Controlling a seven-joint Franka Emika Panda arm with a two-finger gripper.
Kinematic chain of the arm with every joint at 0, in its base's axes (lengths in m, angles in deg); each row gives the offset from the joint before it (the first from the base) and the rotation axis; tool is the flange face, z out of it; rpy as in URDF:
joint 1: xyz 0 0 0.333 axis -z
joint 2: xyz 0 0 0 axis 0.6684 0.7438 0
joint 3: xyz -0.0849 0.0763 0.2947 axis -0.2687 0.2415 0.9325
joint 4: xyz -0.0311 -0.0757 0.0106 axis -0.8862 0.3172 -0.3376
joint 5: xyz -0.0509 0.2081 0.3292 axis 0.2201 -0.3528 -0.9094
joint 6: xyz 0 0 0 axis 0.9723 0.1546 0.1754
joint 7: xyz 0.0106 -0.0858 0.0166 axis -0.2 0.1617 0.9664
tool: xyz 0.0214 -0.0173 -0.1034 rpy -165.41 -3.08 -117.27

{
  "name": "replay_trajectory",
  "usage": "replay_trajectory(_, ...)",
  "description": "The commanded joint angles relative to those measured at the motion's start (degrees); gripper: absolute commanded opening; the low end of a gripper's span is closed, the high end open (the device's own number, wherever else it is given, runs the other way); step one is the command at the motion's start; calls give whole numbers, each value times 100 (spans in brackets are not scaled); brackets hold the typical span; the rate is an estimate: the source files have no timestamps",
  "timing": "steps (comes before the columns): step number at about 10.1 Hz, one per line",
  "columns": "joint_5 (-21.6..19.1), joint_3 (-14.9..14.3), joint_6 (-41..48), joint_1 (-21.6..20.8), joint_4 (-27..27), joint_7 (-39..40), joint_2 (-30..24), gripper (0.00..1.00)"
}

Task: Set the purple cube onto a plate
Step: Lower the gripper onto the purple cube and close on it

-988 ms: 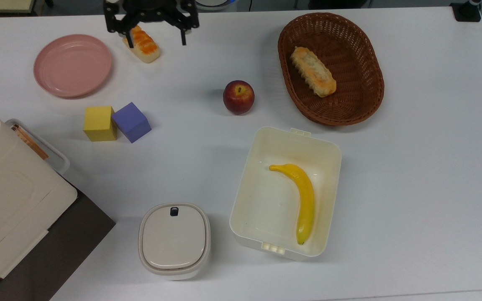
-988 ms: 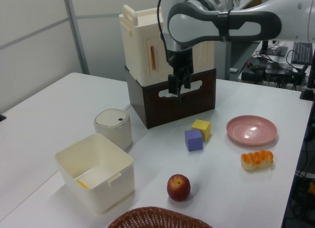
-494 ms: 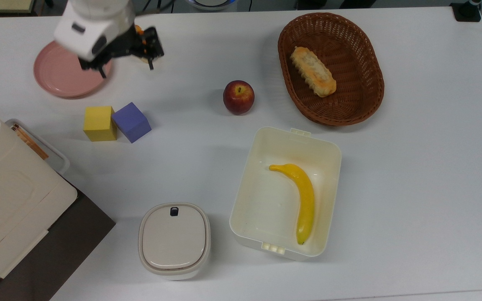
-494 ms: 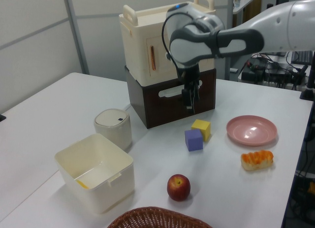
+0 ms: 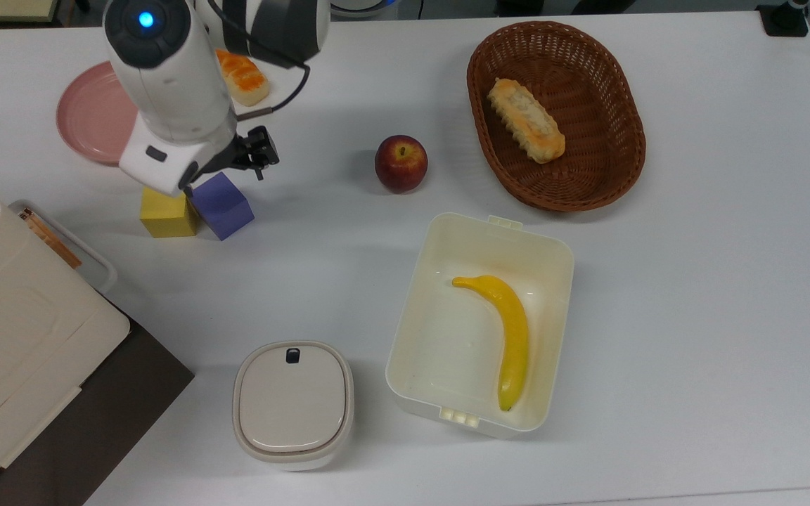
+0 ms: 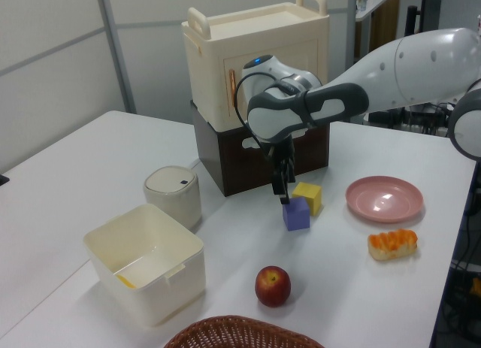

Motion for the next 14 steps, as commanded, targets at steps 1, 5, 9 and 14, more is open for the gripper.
replay_trajectory(1, 134, -8, -339, -53, 36, 178, 222, 100)
replay_trajectory(5, 379, -8, -340, -18, 19, 774, 390, 93)
replay_trajectory(9, 477, -8, -313, -36, 19, 1100, 478, 64)
replay_trajectory(14, 459, 1, 694, -62, 54, 1127, -152, 33)
